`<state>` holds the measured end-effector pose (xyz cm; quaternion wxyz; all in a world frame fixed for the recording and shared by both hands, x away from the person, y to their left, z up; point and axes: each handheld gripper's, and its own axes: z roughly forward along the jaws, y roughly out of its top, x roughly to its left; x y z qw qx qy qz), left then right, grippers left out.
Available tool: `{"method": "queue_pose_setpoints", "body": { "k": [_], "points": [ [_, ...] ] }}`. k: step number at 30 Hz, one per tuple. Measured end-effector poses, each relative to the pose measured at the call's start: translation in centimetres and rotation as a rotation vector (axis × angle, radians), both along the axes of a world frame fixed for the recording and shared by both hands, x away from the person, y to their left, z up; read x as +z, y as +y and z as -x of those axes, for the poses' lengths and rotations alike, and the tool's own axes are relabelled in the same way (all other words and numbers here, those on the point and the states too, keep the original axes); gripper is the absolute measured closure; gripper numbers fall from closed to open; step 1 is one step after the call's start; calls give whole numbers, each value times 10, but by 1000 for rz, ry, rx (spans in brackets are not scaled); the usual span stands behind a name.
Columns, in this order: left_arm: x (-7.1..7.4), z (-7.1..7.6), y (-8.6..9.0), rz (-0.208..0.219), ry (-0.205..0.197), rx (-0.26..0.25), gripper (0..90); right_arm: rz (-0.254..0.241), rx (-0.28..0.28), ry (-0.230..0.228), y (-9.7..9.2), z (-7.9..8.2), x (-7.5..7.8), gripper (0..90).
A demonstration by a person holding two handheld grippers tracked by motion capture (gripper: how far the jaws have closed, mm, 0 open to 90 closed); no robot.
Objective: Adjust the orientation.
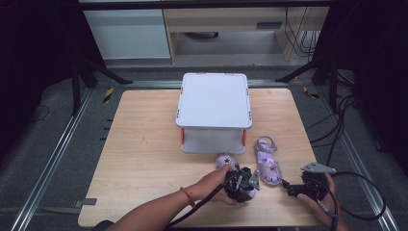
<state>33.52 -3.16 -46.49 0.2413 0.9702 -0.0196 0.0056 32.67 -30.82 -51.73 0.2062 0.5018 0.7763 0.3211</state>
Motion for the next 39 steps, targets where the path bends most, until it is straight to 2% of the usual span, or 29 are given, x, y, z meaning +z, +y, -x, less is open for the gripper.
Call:
{"method": "queue_pose_setpoints", "body": {
  "k": [1, 2, 4, 6, 8, 10, 11, 12, 13, 16, 17, 18, 19, 22, 23, 24, 26, 28, 33, 36, 38, 39],
  "points": [
    [0, 0, 4, -8, 15, -18, 800, 1, 1, 0, 0, 0, 0, 7],
    [0, 0, 4, -8, 15, -18, 811, 1, 1, 0, 0, 0, 0, 7],
    [1, 2, 11, -22, 15, -49, 818, 0, 1, 0, 0, 0, 0, 6],
    [2, 6, 26, -44, 27, -75, 827, 1, 2, 0, 0, 0, 0, 7],
    [2, 6, 32, -49, 33, -79, 827, 1, 2, 0, 0, 0, 0, 7],
    [4, 9, 52, -81, 49, -92, 827, 2, 4, -1, 0, 0, 0, 7],
    [4, 9, 52, -81, 49, -92, 827, 2, 4, -1, 0, 0, 0, 7],
    [6, 10, 68, -107, 59, -104, 826, 2, 3, -1, 0, 0, 0, 7],
    [6, 10, 68, -107, 59, -104, 825, 2, 3, -1, 0, 0, 0, 7],
    [10, 10, 92, -139, 69, -93, 812, 2, 3, -1, 0, 0, 0, 7],
    [14, 10, 107, -147, 71, -86, 804, 2, 3, -1, 0, 0, 0, 7],
    [14, 10, 107, -147, 71, -86, 797, 2, 3, -1, 0, 0, 0, 7],
    [17, 9, 120, -161, 82, -85, 790, 2, 3, -1, 0, 0, 0, 7],
    [18, 8, 130, -173, 85, -74, 758, 3, 4, -1, 0, 0, 0, 7],
    [19, 9, 136, -182, 83, -64, 714, 2, 3, -1, 0, 0, 0, 7],
    [19, 9, 136, -182, 83, -64, 706, 2, 3, -1, 0, 0, 0, 7],
    [18, 9, 139, -170, 109, -43, 682, 2, 3, -1, 0, 0, 0, 7],
    [18, 10, 137, -174, 112, -49, 659, 2, 2, -1, 0, 0, 0, 7],
    [18, 17, 126, -202, 107, -78, 583, 2, 1, -1, 0, 1, 0, 7],
    [12, 18, 121, -262, 117, -93, 554, 2, 2, -1, 0, 0, 0, 7],
    [9, 19, 121, -269, 116, -93, 546, 2, 2, -1, 0, 0, 0, 7],
    [11, 19, 120, -272, 107, -76, 551, 3, 2, -2, 0, 0, 0, 7]
  ]
}}
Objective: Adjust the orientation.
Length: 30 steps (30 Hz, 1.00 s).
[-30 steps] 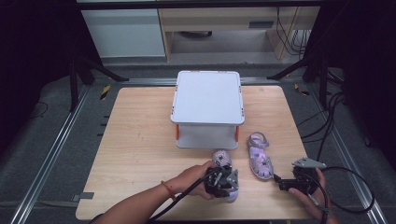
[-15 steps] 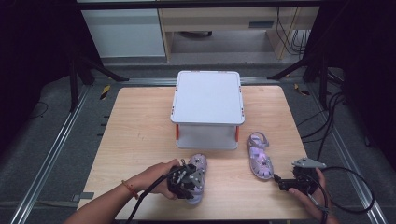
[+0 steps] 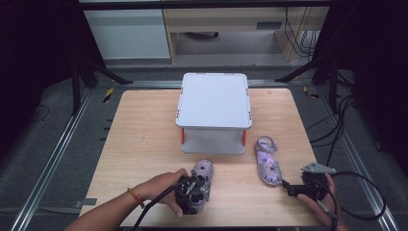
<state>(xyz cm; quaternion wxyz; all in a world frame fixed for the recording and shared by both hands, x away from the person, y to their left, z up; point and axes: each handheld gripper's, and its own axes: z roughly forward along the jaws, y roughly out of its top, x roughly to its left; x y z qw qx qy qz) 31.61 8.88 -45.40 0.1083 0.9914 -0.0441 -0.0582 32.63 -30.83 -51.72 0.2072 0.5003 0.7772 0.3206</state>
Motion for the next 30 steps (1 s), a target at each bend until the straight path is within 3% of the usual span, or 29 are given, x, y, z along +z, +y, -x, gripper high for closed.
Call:
{"method": "queue_pose_setpoints", "body": {
  "k": [6, 7, 8, 10, 13, 16, 21, 30],
  "points": [
    [0, 4, -2, -17, -66, -8, 657, 1, 1, 0, 0, 0, 0, 7],
    [0, 5, -2, -20, -69, -21, 694, -1, -1, -1, 0, 0, 0, 7],
    [1, 8, -3, -21, -77, -44, 809, 0, -1, -1, 0, 0, 0, 7],
    [1, 11, -3, -25, -96, -57, 845, -1, -1, -1, 0, 0, 0, 7],
    [2, 10, -3, -14, -97, -56, 849, -1, -1, -1, 0, 0, 0, 7],
    [14, 6, -2, 9, -102, -46, 850, -1, -1, -1, 0, 0, 0, 7],
    [29, 3, -2, 48, -162, -34, 853, -1, 0, -1, 0, 0, 0, 7],
    [46, -3, -1, 70, -210, -24, 856, -3, 2, 1, 0, 0, 0, 7]
  ]
}}
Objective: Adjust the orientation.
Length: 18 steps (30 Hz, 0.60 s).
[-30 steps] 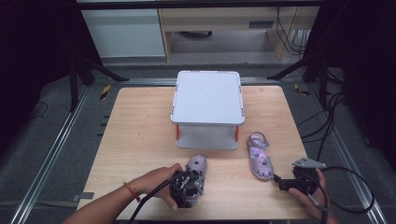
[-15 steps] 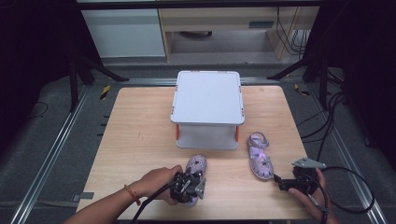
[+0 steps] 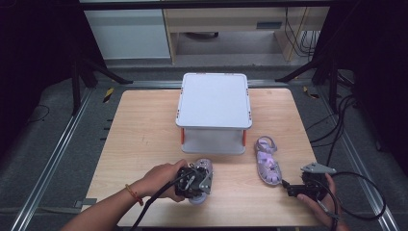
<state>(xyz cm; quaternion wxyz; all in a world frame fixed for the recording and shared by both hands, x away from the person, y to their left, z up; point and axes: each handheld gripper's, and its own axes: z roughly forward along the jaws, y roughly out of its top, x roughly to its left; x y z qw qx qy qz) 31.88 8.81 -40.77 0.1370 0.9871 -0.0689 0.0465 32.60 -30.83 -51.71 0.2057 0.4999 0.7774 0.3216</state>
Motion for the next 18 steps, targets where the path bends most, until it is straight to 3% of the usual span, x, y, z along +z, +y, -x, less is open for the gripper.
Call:
{"method": "queue_pose_setpoints", "body": {
  "k": [14, 18],
  "points": [
    [34, -13, 4, 13, -107, 21, 858, 1, 3, 0, 0, 0, 0, 6],
    [49, -22, 9, 42, -175, 47, 858, 1, 3, 0, 0, 0, 0, 7]
  ]
}}
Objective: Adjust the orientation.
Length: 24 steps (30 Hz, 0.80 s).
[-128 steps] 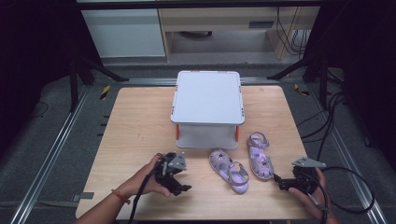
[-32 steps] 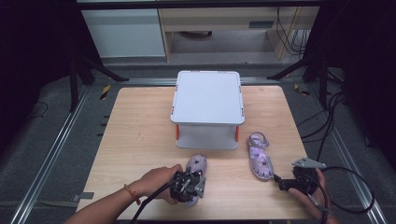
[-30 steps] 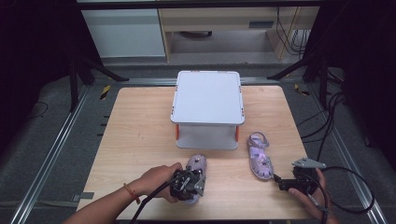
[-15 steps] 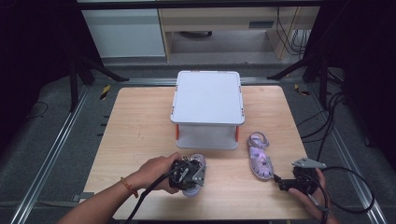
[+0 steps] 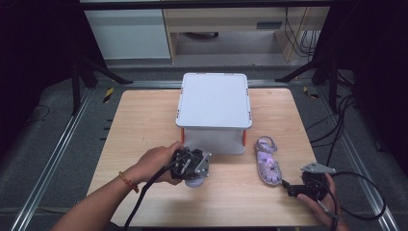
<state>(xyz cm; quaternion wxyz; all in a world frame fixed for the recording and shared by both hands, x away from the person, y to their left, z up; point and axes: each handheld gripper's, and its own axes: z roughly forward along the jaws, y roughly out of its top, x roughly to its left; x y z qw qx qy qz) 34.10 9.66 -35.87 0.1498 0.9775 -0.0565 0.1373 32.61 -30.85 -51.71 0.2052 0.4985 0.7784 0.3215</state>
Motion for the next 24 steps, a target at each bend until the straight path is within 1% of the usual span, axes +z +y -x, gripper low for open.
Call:
{"method": "queue_pose_setpoints", "body": {
  "k": [2, 3, 5, 7, 8, 9, 10, 11, 12, 13, 14, 15, 17, 18, 19, 20, 21, 22, 23, 24],
  "points": [
    [3, -2, 1, 6, -7, 1, 858, -1, -1, 0, 0, 0, 0, 7],
    [6, -7, 1, 14, -39, 14, 858, -1, -1, 0, 0, 0, 0, 7],
    [6, -9, 1, 19, -45, 17, 859, -1, -1, 0, 0, 0, 0, 7],
    [6, -16, 0, 14, -80, 25, 859, -1, 0, 0, 0, 0, 0, 6],
    [6, -16, 0, 14, -80, 25, 859, -1, 0, 0, 0, 0, 0, 6],
    [4, -18, -1, 20, -103, 24, 859, -1, -1, 0, 0, 0, 0, 7],
    [0, -24, -2, 22, -134, 23, 859, 0, 1, 0, 0, 0, 0, 6],
    [0, -24, -2, 22, -134, 23, 859, 0, 1, 0, 0, 0, 0, 6],
    [-6, -30, -4, 21, -178, 20, 860, 0, 1, 0, 0, 0, 0, 7],
    [-9, -33, -5, 30, -192, 22, 860, 0, 1, 0, 0, 0, 0, 6],
    [-9, -33, -5, 30, -192, 22, 860, 0, 1, 0, 0, 0, 0, 6],
    [-12, -36, -5, 29, -194, 23, 860, -1, 0, 0, 0, 0, 0, 7],
    [-16, -42, -7, 38, -224, 21, 861, 0, 2, 0, 0, 0, 0, 7],
    [-18, -48, -8, 37, -232, 25, 861, 0, 2, 0, 0, 0, 0, 7],
    [-18, -48, -8, 37, -232, 25, 861, 0, 2, 0, 0, 0, 0, 7],
    [-19, -53, -9, 29, -251, 23, 861, 0, 2, 0, 0, 0, 0, 7],
    [-19, -53, -9, 29, -251, 23, 861, 0, 2, 0, 0, 0, 0, 7],
    [-22, -57, -10, 30, -269, 20, 861, 0, 2, 0, 0, 0, 0, 7],
    [-22, -57, -10, 30, -269, 20, 861, 0, 2, 0, 0, 0, 0, 7],
    [-25, -61, -11, 18, -299, 26, 861, 0, 2, 0, 0, 0, 0, 6]
  ]
}}
